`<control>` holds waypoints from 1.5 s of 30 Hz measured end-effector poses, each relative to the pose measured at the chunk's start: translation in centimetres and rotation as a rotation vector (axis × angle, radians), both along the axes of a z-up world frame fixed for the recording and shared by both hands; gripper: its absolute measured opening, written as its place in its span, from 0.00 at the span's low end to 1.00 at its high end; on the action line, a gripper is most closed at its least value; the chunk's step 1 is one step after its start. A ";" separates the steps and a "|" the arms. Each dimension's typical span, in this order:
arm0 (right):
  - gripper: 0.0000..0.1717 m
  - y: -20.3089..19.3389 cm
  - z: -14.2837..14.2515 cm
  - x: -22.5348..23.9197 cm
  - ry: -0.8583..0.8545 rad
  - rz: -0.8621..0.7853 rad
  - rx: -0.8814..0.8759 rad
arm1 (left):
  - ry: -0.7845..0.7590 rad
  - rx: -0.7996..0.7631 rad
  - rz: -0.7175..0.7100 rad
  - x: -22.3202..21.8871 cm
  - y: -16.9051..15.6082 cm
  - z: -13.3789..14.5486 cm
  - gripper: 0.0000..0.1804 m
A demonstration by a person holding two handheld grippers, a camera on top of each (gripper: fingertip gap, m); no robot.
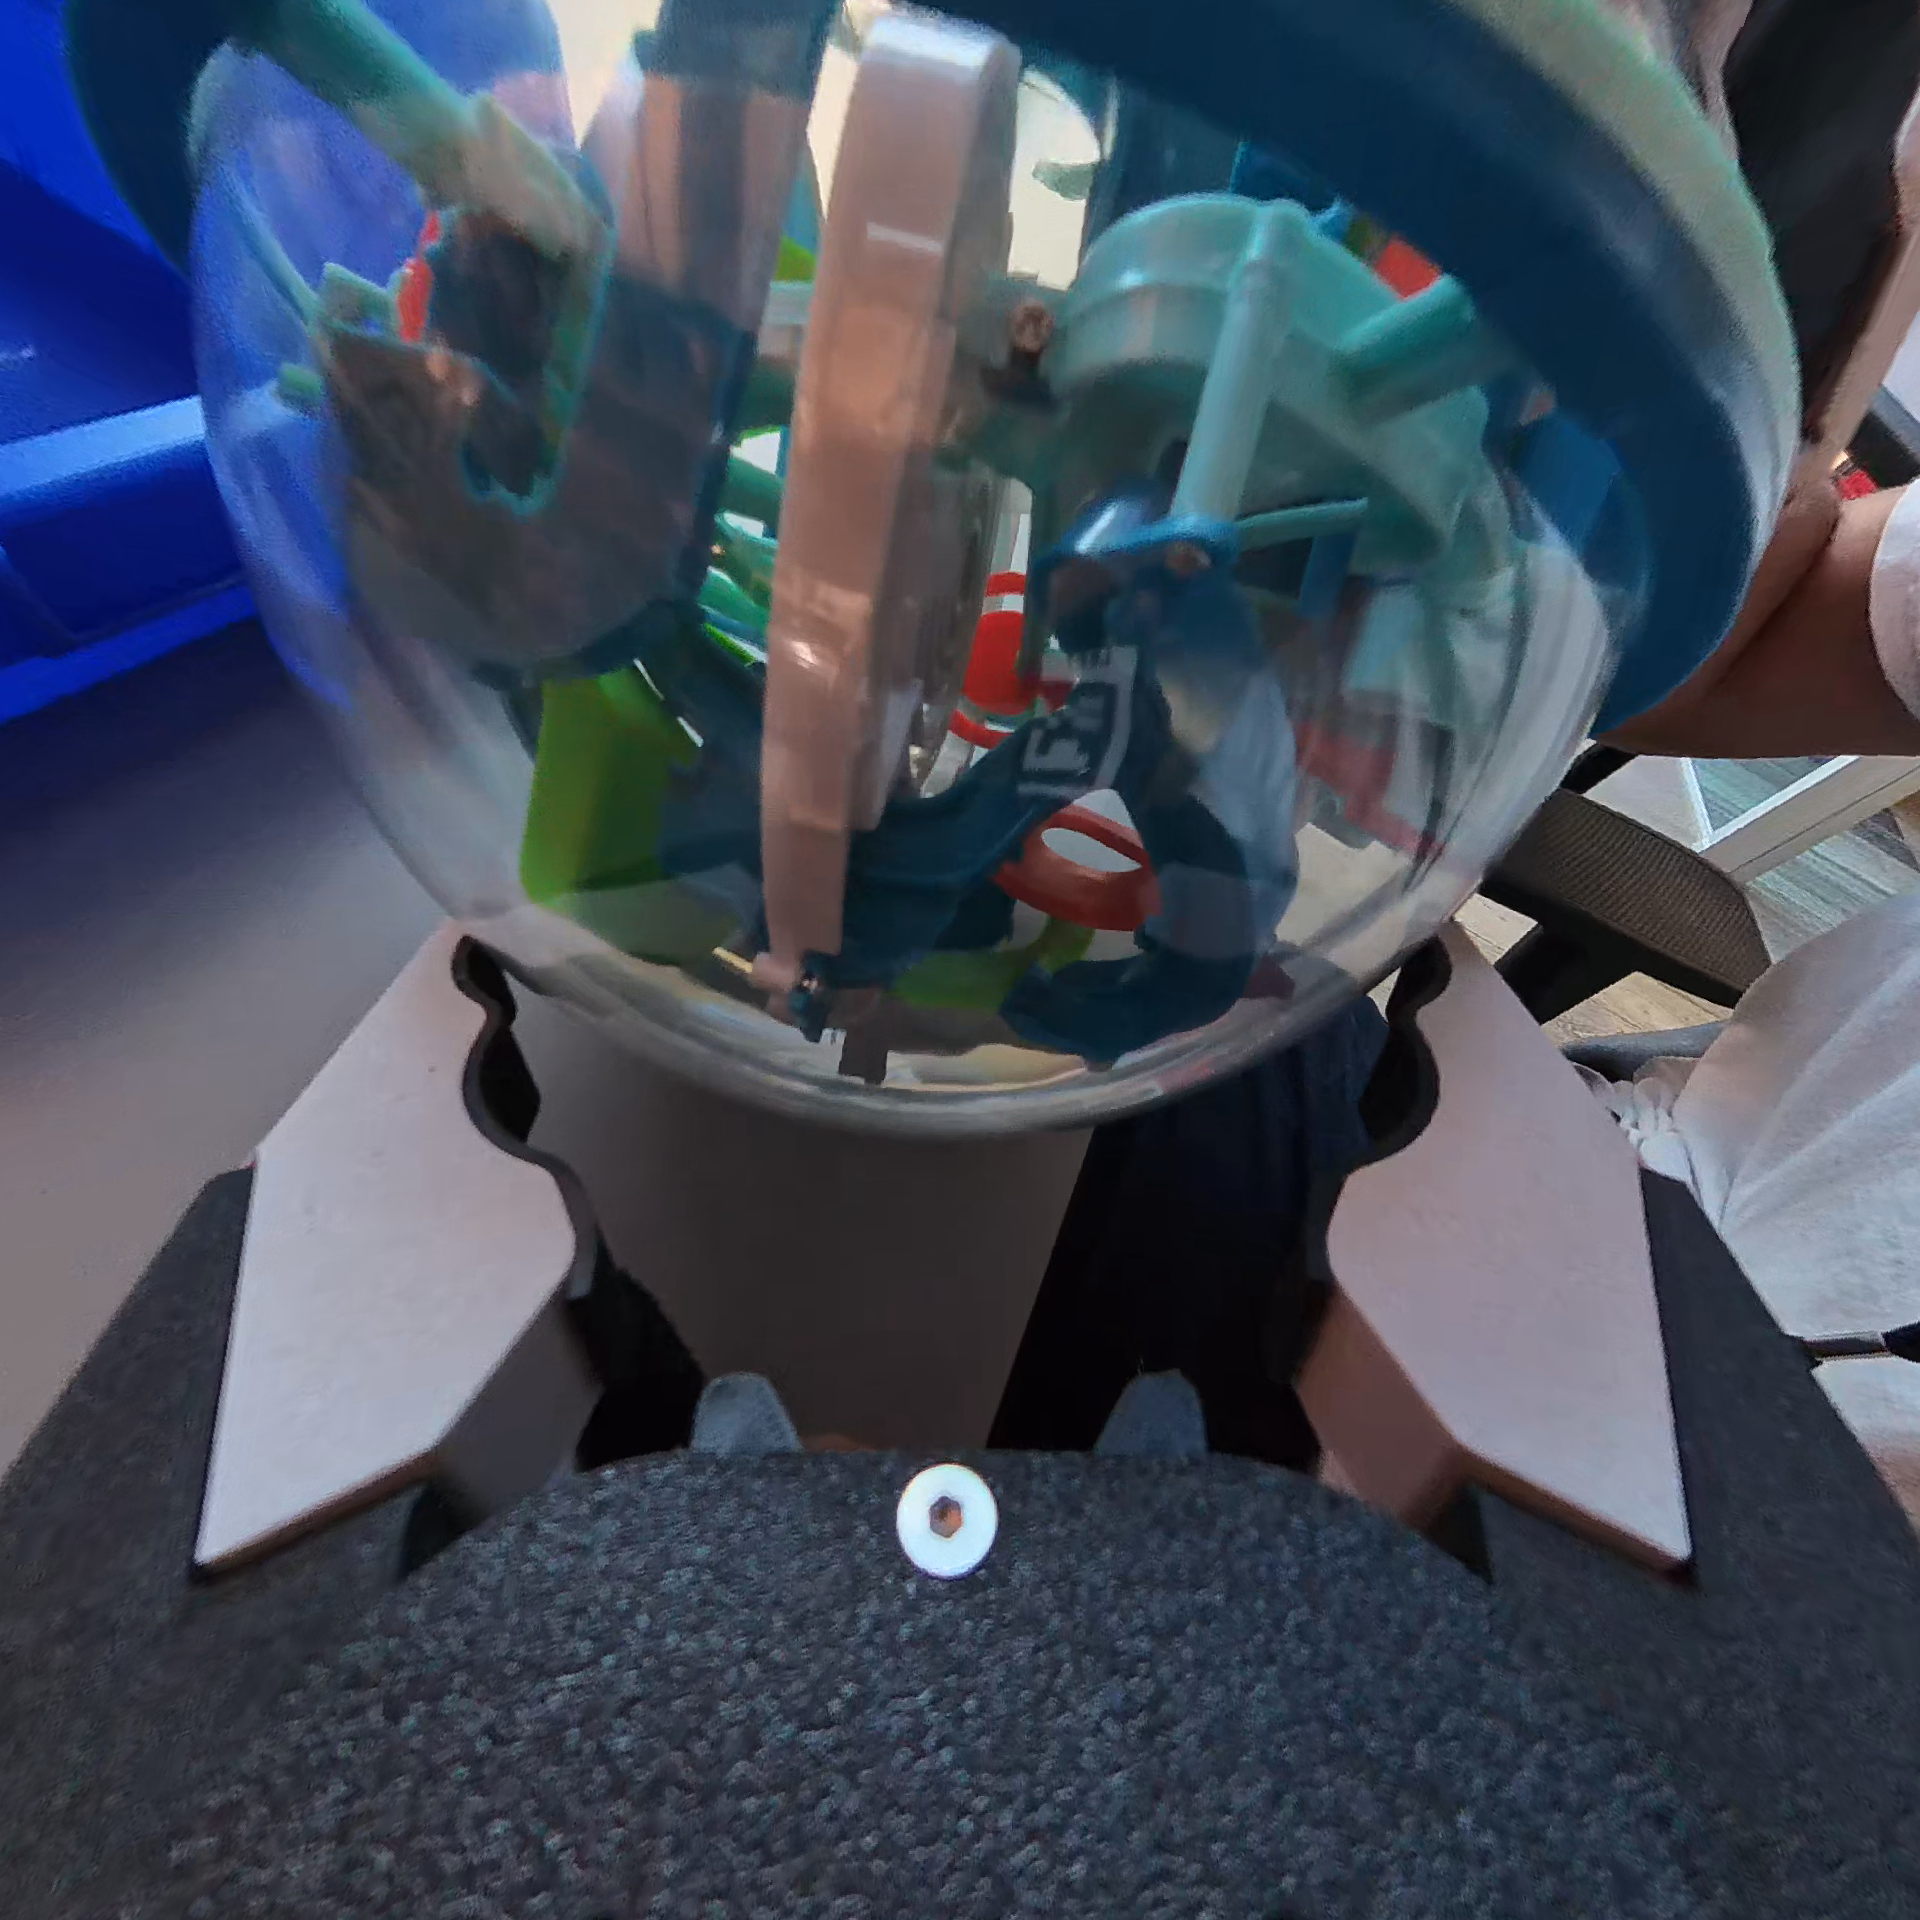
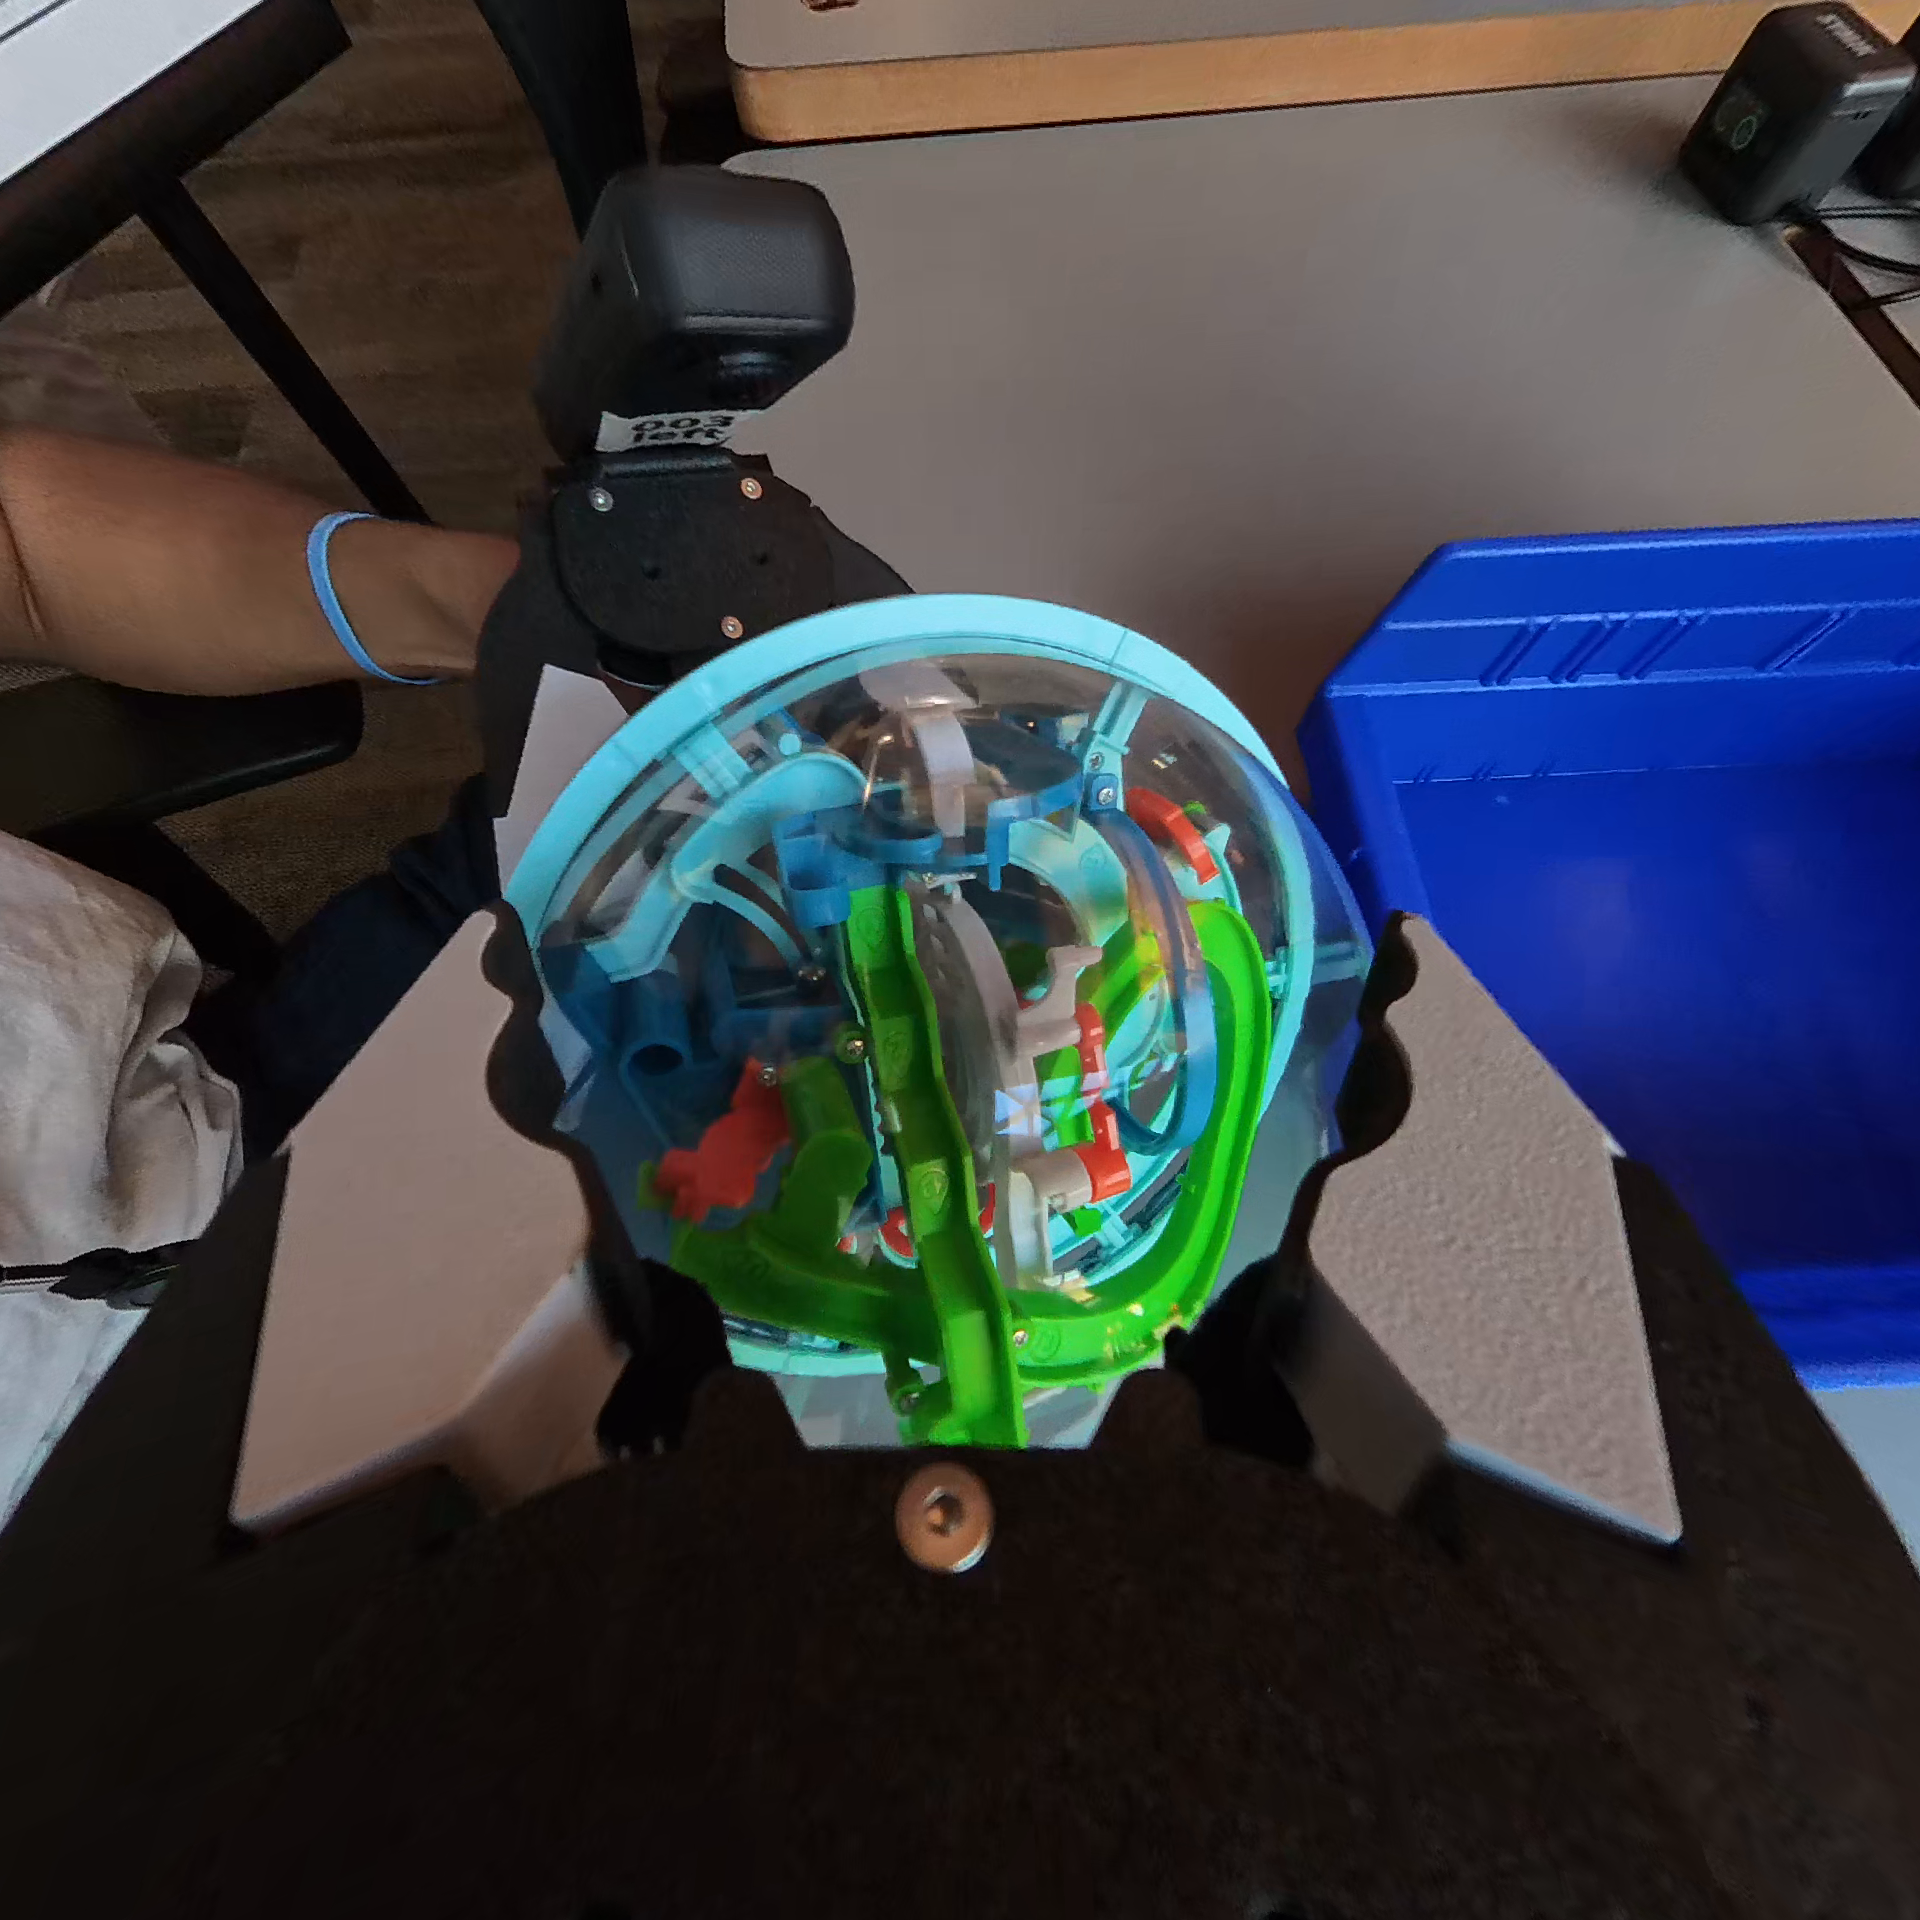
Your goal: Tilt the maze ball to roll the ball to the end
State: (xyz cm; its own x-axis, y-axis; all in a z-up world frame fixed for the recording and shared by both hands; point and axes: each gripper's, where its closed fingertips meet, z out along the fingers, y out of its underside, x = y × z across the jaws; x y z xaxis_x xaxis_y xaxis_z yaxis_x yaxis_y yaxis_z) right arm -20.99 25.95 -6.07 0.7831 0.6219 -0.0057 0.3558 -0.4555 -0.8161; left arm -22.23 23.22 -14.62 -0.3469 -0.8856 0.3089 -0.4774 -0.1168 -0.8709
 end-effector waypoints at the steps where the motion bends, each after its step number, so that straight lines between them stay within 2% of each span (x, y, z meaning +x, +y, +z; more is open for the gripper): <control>1: 0.88 0.0 0.0 -0.1 0.002 0.001 0.006 | -0.002 0.004 -0.002 -0.1 0.0 0.0 0.88; 4: 0.89 -0.4 0.5 0.9 0.006 -0.038 0.041 | -0.004 0.010 -0.008 -0.3 0.0 0.0 0.88; 7: 0.89 -2.6 1.0 3.3 0.143 -0.094 0.071 | 0.003 0.007 -0.009 -0.4 0.0 -0.1 0.87; 11: 0.89 -4.8 -2.9 4.2 0.513 -0.139 0.016 | 0.012 0.029 -0.018 -0.6 -0.1 -0.4 0.87; 13: 0.89 -5.1 -4.9 3.2 0.584 -0.124 -0.018 | 0.024 0.023 -0.027 -0.7 -0.2 -0.5 0.87; 15: 0.89 -4.7 -5.4 2.1 0.640 -0.123 0.010 | 0.027 0.019 -0.033 -0.7 -0.2 -0.4 0.88; 22: 0.89 -3.8 -5.9 1.4 0.583 -0.104 0.023 | 0.047 0.046 -0.105 -1.5 1.5 0.9 0.88; 26: 0.90 -3.3 -5.3 1.9 0.584 -0.121 0.032 | 0.086 0.127 -0.132 -0.9 1.9 0.6 0.88; 31: 0.90 -3.2 -3.3 2.6 0.524 -0.163 0.110 | 0.090 0.070 -0.141 -0.4 0.7 -0.2 0.88; 45: 0.90 -4.1 0.9 3.0 0.403 -0.198 0.113 | -0.046 -0.051 -0.149 0.9 -1.6 2.1 0.88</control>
State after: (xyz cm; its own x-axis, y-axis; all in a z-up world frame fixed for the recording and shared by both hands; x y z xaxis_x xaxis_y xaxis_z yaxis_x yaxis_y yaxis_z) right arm -17.96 21.87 -5.14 0.8362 0.4745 -0.2749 -0.0848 -0.3834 -0.9197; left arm -21.30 21.61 -12.51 -0.4876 -0.8072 0.3327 -0.4527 -0.0921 -0.8869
